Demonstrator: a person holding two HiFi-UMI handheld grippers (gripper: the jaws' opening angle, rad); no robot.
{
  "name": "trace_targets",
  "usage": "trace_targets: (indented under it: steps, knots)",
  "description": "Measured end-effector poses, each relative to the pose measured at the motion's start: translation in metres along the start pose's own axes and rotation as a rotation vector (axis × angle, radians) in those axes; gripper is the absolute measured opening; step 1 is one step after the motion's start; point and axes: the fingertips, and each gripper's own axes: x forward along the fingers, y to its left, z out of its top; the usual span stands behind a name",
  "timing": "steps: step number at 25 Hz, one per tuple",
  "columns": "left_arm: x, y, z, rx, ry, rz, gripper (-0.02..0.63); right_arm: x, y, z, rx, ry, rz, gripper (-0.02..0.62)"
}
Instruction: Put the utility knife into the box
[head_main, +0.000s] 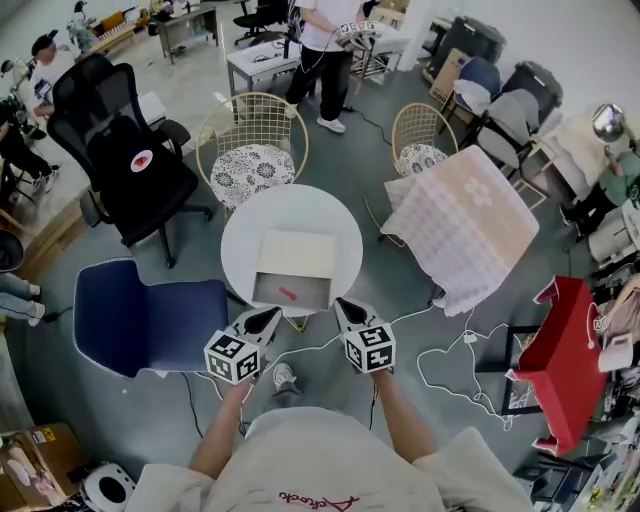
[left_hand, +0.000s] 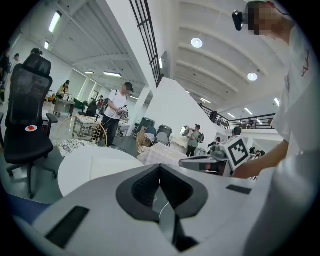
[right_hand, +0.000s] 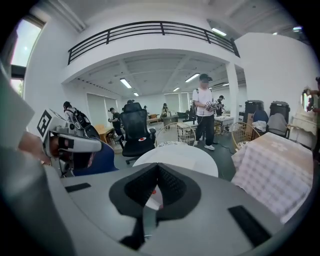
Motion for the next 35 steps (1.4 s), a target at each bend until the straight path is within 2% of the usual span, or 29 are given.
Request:
trace_targets:
  steps: [7,17,25,35]
  knots:
    - [-0.008,-0.060,-0.020,0.022,-0.001,0.021,0.011,-0.070,-0.011,-0.021,0.048,-0.066,-0.015,0.017]
    - [-0.034,-0.142,-0.061,0.055,-0.018,0.046,0.011,-0.155,0.007,-0.067,0.016,-0.105,0.007,0.017]
    - [-0.067,-0.181,-0.084,0.071,-0.044,0.078,0.011,-0.197,0.031,-0.086,-0.005,-0.132,0.031,0.015]
    - [-0.092,-0.209,-0.103,0.089,-0.075,0.100,0.009,-0.223,0.050,-0.102,-0.025,-0.157,0.044,0.015]
